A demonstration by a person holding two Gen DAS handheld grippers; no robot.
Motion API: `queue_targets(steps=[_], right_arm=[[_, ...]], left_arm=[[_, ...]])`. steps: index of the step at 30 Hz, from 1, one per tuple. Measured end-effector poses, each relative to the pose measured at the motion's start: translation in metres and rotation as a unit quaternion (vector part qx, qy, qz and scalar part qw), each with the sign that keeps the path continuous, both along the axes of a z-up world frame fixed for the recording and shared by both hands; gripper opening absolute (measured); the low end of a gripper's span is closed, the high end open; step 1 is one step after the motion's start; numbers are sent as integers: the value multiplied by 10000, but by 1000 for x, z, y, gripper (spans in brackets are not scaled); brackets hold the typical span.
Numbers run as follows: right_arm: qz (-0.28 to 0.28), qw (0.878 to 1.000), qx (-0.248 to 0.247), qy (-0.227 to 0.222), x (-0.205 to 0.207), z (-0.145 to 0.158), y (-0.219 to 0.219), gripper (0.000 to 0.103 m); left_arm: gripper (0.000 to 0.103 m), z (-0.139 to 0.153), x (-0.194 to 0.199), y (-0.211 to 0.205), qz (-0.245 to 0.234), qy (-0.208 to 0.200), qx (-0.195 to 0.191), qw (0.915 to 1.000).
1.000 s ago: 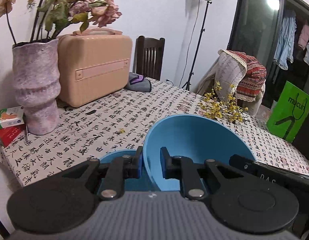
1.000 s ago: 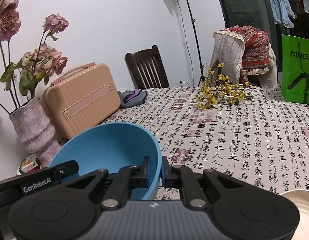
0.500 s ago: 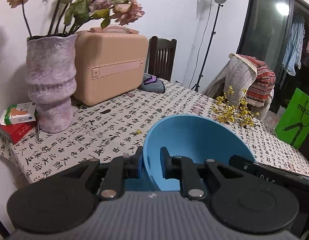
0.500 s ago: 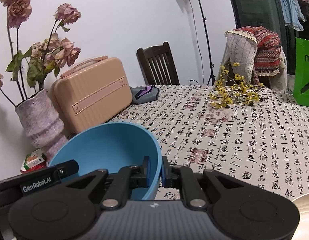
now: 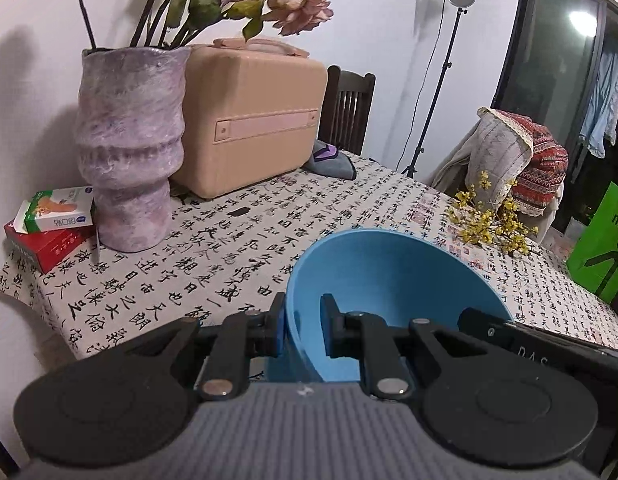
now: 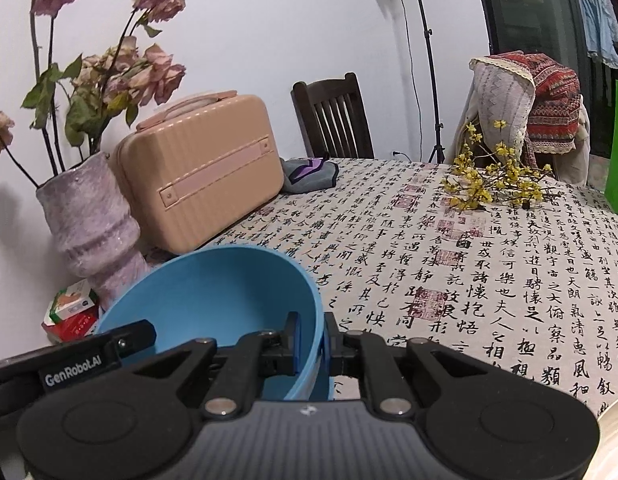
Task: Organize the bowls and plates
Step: 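Lower the held blue bowl onto the first blue bowl with both grippers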
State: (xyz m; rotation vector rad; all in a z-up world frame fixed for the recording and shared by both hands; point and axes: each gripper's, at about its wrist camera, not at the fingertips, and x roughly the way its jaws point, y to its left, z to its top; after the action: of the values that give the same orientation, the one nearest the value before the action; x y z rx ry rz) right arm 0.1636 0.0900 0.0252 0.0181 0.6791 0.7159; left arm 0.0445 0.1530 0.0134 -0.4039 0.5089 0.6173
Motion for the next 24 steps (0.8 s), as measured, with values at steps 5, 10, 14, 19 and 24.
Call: queue_targets(steps=[5,10,14,19,24], right_arm=[[26,10000,-67,19,-1,-5,6,11],[13,9999,-134,9,-1,-11,10,11],[11,9998,-190,14,0,-16,13,10],[-4,9996,-291,-48,-1,-23,16,10],[-15,9994,-342,-69,-1,-28,18,10]], left_arm=[[17,-6,-1,3,11,53,18,10000],[17,-12,0,4,1,98,4,10000],[17,-17,1,4,-4,143,31,9999],[17,-23,3,3,-40,235,120,9996],[17,-28,6,-1,-73,285,264,9992]])
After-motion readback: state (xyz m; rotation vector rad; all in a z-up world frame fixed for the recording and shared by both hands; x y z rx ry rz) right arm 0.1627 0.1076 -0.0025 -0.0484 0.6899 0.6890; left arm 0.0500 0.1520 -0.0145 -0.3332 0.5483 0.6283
